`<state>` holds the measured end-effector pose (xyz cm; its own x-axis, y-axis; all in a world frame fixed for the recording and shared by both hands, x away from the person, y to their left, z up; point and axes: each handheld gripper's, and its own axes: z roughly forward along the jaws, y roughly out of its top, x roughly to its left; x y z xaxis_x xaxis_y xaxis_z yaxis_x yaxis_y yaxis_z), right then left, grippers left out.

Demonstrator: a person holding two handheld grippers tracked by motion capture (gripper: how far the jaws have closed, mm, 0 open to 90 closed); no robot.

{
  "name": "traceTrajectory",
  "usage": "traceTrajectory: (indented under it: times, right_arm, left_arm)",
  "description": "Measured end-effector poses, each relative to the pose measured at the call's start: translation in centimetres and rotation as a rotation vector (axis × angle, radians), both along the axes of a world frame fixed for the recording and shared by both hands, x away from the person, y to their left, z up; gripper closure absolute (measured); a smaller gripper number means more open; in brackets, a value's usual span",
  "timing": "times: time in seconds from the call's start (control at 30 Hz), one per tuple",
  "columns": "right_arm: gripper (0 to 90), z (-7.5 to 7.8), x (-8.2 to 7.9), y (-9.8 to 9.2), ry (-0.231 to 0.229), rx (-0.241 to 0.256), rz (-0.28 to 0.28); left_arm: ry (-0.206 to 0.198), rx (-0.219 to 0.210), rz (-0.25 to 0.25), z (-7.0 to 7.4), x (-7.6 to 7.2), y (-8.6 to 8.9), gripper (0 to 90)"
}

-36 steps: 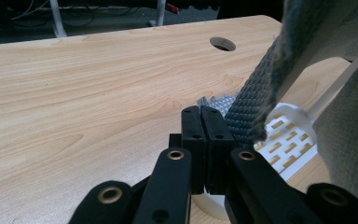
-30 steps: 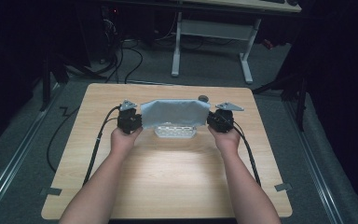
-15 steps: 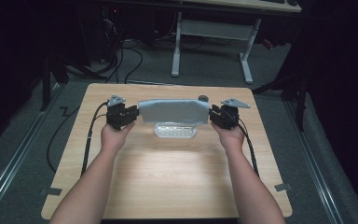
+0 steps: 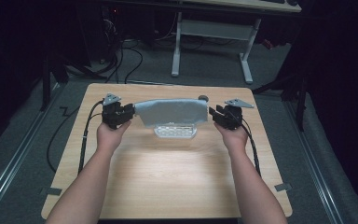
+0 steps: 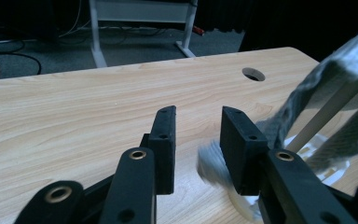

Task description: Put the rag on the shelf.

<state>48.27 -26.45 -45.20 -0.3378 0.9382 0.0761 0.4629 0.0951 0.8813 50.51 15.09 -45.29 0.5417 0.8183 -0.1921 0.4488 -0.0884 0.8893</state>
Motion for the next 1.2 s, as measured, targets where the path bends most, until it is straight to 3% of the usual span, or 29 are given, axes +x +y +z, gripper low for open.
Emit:
traceTrajectory:
  times: [0.4, 0.6, 0.73, 0.8, 0.9, 0.97, 1.03, 1.13, 1.2]
  right_arm:
    - [59.5, -0.9, 0.0, 0.0, 0.035, -0.024, -0.003]
    - [58.4, -1.0, -0.2, -0.3, 0.036, -0.041, -0.003]
    - [58.6, -1.2, -0.6, -0.9, 0.021, -0.036, -0.014]
    - [58.2, -1.3, -1.0, -1.2, 0.036, -0.04, -0.013]
    - [57.3, -1.3, -1.7, -1.6, 0.043, -0.055, -0.004]
    - [57.2, -1.1, -2.8, -1.9, 0.021, -0.046, 0.004]
    - [55.9, -0.8, -3.6, -2.0, 0.024, -0.063, 0.018]
    - [54.3, -0.4, -5.6, -2.2, -0.015, -0.084, 0.044]
    - [52.4, -0.3, -7.1, -2.0, -0.024, -0.094, 0.048]
  left_arm:
    - [-0.001, 0.013, 0.01, -0.1, 0.0, 0.3, 66.1]
    - [0.003, -0.002, 0.05, -0.4, -0.3, 1.8, 62.8]
    - [-0.002, 0.01, 0.059, -0.4, -0.7, 2.5, 61.2]
    - [-0.006, 0.011, 0.058, -0.5, -1.1, 3.0, 60.0]
    - [-0.023, 0.024, 0.064, -0.6, -2.5, 4.0, 58.7]
    - [-0.031, 0.029, 0.067, -0.8, -3.6, 4.6, 55.1]
    - [-0.043, 0.033, 0.071, -1.1, -5.2, 5.3, 51.8]
    - [-0.071, 0.048, 0.07, -1.7, -8.1, 6.0, 47.9]
    - [-0.066, 0.041, 0.059, -2.1, -10.1, 6.5, 46.7]
